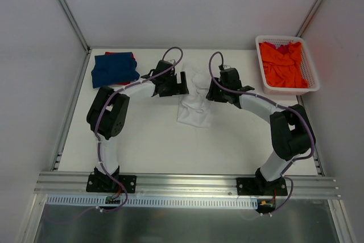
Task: Fold and stack the t-shirts
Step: Fold the tshirt
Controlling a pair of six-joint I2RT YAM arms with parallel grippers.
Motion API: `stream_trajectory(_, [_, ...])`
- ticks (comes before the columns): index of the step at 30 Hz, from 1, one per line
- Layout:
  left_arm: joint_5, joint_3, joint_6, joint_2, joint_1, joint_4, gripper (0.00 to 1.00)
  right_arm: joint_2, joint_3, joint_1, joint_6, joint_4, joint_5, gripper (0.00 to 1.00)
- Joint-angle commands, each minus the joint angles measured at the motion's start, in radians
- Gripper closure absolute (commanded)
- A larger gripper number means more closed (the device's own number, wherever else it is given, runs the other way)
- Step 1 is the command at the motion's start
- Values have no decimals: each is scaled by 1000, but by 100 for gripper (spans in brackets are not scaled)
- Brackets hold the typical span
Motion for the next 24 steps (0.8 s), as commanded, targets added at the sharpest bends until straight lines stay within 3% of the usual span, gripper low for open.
stream_trajectory(1, [-9, -67, -10, -111, 3, -12, 1, 23, 106, -25, -27, -37, 20, 55])
stream_trajectory(6, [-25, -188, -35, -252, 1, -12, 1, -17, 143, -29, -39, -77, 35, 55])
stream_trajectory(12, [-34, -337, -78, -393, -26, -12, 1, -152, 75, -7, -8, -92, 8, 55])
stream_trajectory(24, [-68, -406, -127, -343, -159, -34, 1, -253, -110, 163, 76, -77, 32, 56])
